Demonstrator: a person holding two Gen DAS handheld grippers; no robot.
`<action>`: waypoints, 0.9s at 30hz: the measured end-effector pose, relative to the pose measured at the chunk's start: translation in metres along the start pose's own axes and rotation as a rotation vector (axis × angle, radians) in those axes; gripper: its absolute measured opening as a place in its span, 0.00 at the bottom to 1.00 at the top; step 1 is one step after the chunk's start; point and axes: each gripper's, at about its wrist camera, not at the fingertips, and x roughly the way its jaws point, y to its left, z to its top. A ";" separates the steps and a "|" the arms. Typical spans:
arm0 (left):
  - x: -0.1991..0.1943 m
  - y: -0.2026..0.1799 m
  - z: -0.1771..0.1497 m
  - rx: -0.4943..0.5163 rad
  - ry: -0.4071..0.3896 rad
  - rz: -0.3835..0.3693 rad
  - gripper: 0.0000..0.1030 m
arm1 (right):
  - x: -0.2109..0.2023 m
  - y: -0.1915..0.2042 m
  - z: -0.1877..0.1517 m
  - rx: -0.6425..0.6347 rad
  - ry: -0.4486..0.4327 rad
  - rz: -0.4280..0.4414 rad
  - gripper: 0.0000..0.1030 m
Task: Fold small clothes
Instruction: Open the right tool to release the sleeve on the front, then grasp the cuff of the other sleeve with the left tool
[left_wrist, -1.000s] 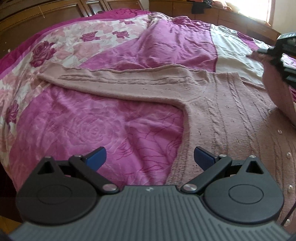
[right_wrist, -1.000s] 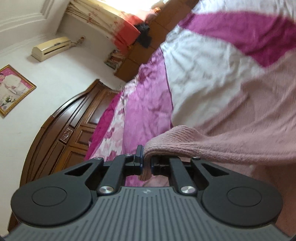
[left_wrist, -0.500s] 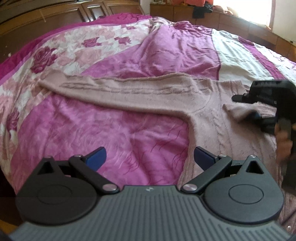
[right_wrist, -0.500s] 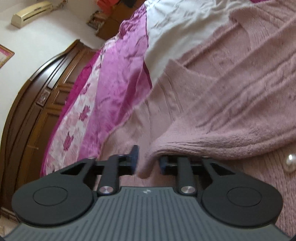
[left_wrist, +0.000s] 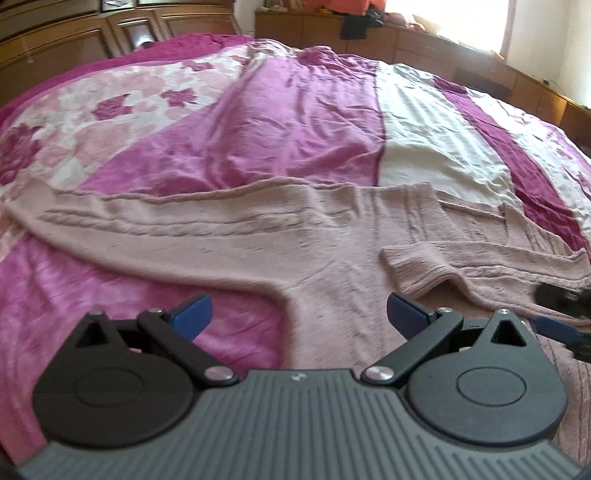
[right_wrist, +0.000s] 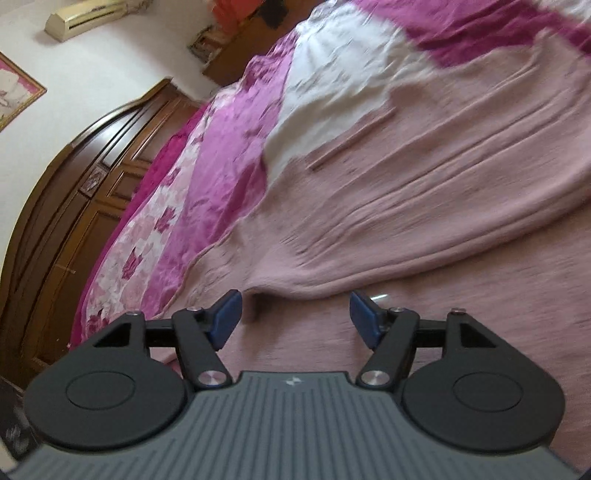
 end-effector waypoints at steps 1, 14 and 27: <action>0.004 -0.005 0.001 0.010 0.004 -0.005 0.99 | -0.013 -0.010 0.003 0.007 -0.020 -0.008 0.70; 0.067 -0.050 0.016 -0.002 0.095 -0.098 0.87 | -0.102 -0.115 0.022 0.191 -0.255 -0.110 0.70; 0.105 -0.070 0.019 -0.013 0.110 -0.051 0.76 | -0.089 -0.124 0.024 0.154 -0.322 -0.129 0.70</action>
